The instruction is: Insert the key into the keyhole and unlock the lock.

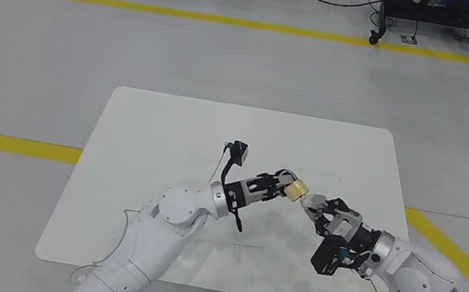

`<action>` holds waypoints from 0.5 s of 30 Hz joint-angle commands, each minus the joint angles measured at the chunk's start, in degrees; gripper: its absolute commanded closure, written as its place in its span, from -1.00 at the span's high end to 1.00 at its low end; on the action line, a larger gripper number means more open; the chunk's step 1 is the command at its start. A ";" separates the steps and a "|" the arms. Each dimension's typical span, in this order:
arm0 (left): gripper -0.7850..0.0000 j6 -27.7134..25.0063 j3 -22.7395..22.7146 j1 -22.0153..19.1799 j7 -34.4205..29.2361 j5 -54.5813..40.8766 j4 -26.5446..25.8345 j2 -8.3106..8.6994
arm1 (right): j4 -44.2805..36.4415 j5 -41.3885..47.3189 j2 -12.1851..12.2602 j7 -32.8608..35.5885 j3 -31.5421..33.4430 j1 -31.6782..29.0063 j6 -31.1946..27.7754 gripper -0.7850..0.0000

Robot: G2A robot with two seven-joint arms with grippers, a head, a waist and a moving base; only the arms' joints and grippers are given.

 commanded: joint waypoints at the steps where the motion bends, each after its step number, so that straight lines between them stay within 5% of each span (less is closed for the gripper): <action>1: -1.00 -1.38 0.12 0.14 0.01 1.30 -0.36 0.13 | 1.15 2.99 -0.15 -0.44 -0.02 0.69 -1.94 -1.00; 15: -1.00 -6.29 -0.92 2.21 0.93 10.29 -4.34 1.64 | 7.01 16.67 -0.81 -1.02 -0.43 4.09 -15.20 -1.00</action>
